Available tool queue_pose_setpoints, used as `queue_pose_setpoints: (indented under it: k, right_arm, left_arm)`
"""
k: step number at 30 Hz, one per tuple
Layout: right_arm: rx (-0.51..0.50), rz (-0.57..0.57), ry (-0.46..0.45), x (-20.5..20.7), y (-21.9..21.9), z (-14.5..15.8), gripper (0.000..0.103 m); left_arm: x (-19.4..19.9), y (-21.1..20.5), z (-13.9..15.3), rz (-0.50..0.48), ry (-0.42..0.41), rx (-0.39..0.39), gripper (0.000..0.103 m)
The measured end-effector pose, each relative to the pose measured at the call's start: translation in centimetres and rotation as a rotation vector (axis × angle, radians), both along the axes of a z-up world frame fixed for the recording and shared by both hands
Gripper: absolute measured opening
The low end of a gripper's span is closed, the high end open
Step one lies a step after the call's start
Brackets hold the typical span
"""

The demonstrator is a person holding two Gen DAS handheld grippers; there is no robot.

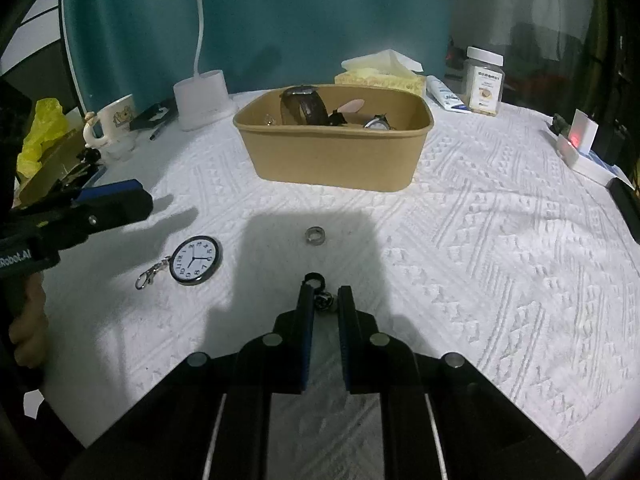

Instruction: Organize jewelry

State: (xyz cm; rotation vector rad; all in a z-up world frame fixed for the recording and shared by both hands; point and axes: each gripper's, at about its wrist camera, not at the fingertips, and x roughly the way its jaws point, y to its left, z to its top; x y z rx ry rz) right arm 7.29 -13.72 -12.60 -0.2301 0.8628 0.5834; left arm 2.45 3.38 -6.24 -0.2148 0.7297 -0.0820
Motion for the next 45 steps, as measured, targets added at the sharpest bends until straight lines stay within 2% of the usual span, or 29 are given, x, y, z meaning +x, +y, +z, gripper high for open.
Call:
queue_pose_setpoints:
  k: [4,15,18,19,23,32,45]
  right_arm:
    - [0.018,-0.01,-0.007,0.1,-0.8,0.3,0.011]
    - [0.065,-0.067,-0.021,0.8,-4.1,1.0,0.011]
    - [0.075,-0.083,-0.03,1.0,-5.0,1.4,0.011]
    - [0.079,-0.086,-0.033,1.1,-5.2,1.5,0.011]
    - [0.089,-0.093,-0.042,1.3,-5.9,1.7,0.011]
    - [0.103,-0.087,-0.053,1.6,-6.0,2.2,0.011]
    - [0.127,-0.073,-0.079,3.3,-5.4,3.9,0.011]
  left_arm:
    - [0.5,-0.8,-0.4,-0.014,0.022,0.013,0.047]
    - [2.5,-3.9,-2.9,-0.082,0.155,0.086,0.046]
    - [2.6,-4.6,-3.0,-0.085,0.156,0.123,0.046]
    - [2.6,-4.8,-3.0,-0.083,0.156,0.137,0.039]
    - [2.5,-5.3,-2.9,-0.09,0.156,0.156,0.039]
    - [2.6,-5.1,-2.4,-0.084,0.14,0.151,0.039]
    - [3.7,-4.9,0.3,-0.093,0.065,0.141,0.039]
